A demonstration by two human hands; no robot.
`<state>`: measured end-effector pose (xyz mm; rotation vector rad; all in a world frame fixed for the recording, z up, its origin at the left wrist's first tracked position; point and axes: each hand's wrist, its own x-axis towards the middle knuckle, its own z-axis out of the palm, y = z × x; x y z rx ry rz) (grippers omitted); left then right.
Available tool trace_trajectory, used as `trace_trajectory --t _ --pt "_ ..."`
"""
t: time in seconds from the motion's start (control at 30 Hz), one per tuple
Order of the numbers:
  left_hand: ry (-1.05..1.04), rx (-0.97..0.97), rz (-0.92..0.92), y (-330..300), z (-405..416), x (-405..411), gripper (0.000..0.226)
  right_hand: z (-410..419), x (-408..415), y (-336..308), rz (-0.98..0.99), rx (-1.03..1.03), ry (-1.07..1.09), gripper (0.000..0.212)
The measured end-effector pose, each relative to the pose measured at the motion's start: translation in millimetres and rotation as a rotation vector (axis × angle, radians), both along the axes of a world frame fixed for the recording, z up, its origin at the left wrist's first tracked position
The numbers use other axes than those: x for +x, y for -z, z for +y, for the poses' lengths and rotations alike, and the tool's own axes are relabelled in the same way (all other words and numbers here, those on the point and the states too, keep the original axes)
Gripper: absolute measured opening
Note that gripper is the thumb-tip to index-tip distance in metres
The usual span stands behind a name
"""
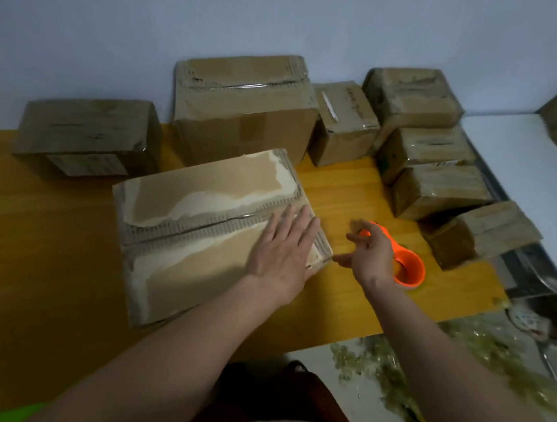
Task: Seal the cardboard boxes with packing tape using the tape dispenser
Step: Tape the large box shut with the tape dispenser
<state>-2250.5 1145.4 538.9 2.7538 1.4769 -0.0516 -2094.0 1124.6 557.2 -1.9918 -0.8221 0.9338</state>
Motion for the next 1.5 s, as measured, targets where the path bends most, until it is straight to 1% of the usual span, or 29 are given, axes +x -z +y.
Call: trace_trajectory --t 0.07,0.1,0.13,0.23,0.4,0.47,0.53,0.6,0.63,0.73,0.77,0.83,0.87,0.9,0.93,1.0,1.07,1.1,1.13,1.2,1.23,1.27,1.3,1.4,1.5 --pt "-0.008 -0.016 -0.005 5.3 1.2 1.9 0.09 -8.3 11.0 8.0 -0.003 -0.106 -0.006 0.076" --pt "-0.017 -0.018 -0.001 5.8 1.7 3.7 0.091 -10.1 15.0 10.5 -0.013 -0.148 -0.004 0.08" --pt "-0.021 -0.02 0.001 5.5 1.5 4.7 0.092 -10.6 19.0 13.4 -0.034 -0.189 0.005 0.08" --pt "-0.018 -0.022 0.001 5.1 2.1 2.6 0.093 -9.9 30.2 18.1 -0.135 -0.292 0.0 0.07" --pt "-0.012 -0.043 -0.01 -2.1 -0.2 -1.0 0.085 -12.0 62.3 26.9 -0.257 -0.352 -0.125 0.057" --pt "-0.009 -0.053 -0.025 -7.5 -1.1 -1.5 0.082 -13.0 74.5 30.6 -0.387 -0.398 -0.171 0.053" --pt "-0.019 -0.067 -0.034 -12.7 -2.4 -1.4 0.082 -13.2 82.3 35.4 -0.487 -0.443 -0.205 0.06" --pt "-0.027 -0.097 -0.044 -15.8 -2.2 0.3 0.086 -12.4 88.6 41.6 -0.492 -0.478 -0.157 0.07" --pt "-0.031 -0.117 -0.057 -16.6 -2.0 1.1 0.088 -13.0 90.9 43.9 -0.491 -0.506 -0.156 0.069" --pt "-0.052 -0.151 -0.132 -19.5 0.1 1.7 0.083 -14.6 96.5 51.5 -0.442 -0.557 -0.267 0.047" --pt "-0.054 -0.16 -0.165 -20.8 0.2 1.5 0.081 -14.9 96.8 50.6 -0.433 -0.537 -0.284 0.041" --pt "-0.079 -0.185 -0.25 -23.7 -2.6 2.7 0.074 -15.4 98.6 49.0 -0.429 -0.431 -0.302 0.028" --pt "-0.115 -0.196 -0.295 -25.8 -4.0 5.5 0.07 -16.5 100.6 46.5 -0.388 -0.355 -0.313 0.02" --pt "-0.178 -0.203 -0.338 -29.0 -4.2 9.9 0.064 -18.2 101.8 41.0 -0.296 -0.278 -0.316 0.018" --pt "-0.261 -0.204 -0.388 -34.8 0.1 16.7 0.058 -19.1 103.7 34.0 -0.167 -0.192 -0.314 0.018" --pt "-0.446 -0.212 -0.524 -47.2 16.6 32.6 0.054 -22.9 104.1 17.3 0.128 -0.053 -0.337 0.004" --pt "-0.534 -0.245 -0.631 -65.5 39.8 47.8 0.053 -26.4 103.6 -1.0 0.307 0.018 -0.425 0.012" --pt "-0.557 -0.302 -0.687 -75.2 51.8 52.8 0.052 -27.0 103.1 -8.2 0.352 0.041 -0.481 0.014" --pt "-0.568 -0.398 -0.754 -84.4 63.0 55.8 0.05 -26.9 101.6 -17.0 0.386 0.062 -0.522 0.016" --pt "-0.533 -0.685 -0.898 -98.7 78.7 56.4 0.043 -25.0 99.2 -30.1 0.448 0.087 -0.568 0.021" --pt "-0.488 -0.829 -0.95 -103.8 82.3 54.9 0.041 -23.7 98.8 -34.3 0.464 0.092 -0.577 0.022" --pt "-0.435 -0.925 -0.97 -107.9 84.9 53.3 0.042 -23.0 97.7 -39.5 0.474 0.092 -0.586 0.023" --pt "-0.384 -0.969 -0.965 -111.4 87.3 52.4 0.043 -22.1 97.9 -42.2 0.478 0.086 -0.597 0.023" --pt "-0.322 -0.993 -0.928 -119.8 96.9 50.5 0.041 -18.3 100.2 -53.4 0.484 0.04 -0.635 0.022" --pt "-0.365 -1.116 -0.944 -124.2 106.3 45.4 0.036 -12.0 98.7 -61.8 0.516 -0.012 -0.624 0.029"
